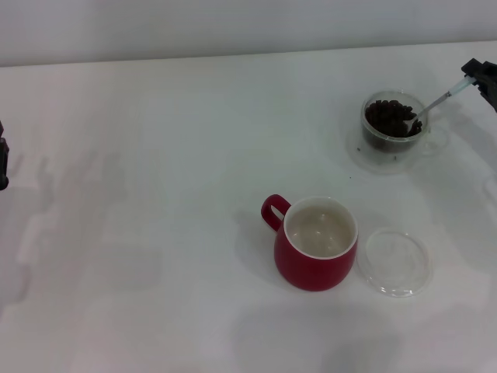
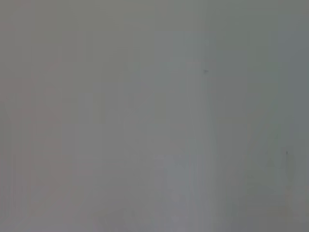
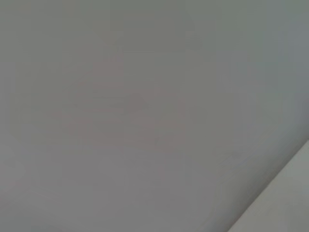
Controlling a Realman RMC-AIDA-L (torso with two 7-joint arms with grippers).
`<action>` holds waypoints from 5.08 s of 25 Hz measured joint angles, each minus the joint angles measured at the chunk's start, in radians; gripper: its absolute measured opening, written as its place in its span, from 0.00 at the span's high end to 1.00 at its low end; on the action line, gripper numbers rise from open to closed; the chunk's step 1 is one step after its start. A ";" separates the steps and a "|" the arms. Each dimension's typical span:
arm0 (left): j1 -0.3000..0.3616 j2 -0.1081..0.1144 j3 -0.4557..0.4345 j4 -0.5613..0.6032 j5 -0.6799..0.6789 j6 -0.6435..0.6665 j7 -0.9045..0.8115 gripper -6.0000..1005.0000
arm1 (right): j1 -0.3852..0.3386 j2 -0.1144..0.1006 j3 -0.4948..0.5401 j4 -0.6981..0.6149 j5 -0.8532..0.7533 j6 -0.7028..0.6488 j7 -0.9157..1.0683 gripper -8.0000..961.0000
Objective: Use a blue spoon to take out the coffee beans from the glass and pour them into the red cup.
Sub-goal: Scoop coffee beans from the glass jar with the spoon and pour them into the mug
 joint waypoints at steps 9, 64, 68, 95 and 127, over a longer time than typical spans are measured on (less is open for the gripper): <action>-0.002 0.001 -0.002 0.000 0.000 0.000 0.000 0.62 | 0.003 0.002 0.006 0.014 0.001 -0.002 0.067 0.82; -0.011 0.001 -0.002 0.001 0.004 0.000 0.000 0.62 | -0.051 -0.022 -0.008 0.009 0.022 0.153 0.181 0.81; -0.014 0.002 -0.002 0.001 0.002 -0.004 0.000 0.62 | -0.064 -0.017 -0.022 0.008 0.022 0.190 0.183 0.81; -0.033 0.003 -0.002 0.000 0.000 -0.059 0.003 0.62 | -0.105 -0.002 -0.155 0.000 0.011 0.378 0.169 0.80; -0.041 -0.002 0.007 0.007 0.008 -0.077 0.003 0.62 | -0.081 0.002 -0.288 -0.002 0.010 0.466 -0.009 0.80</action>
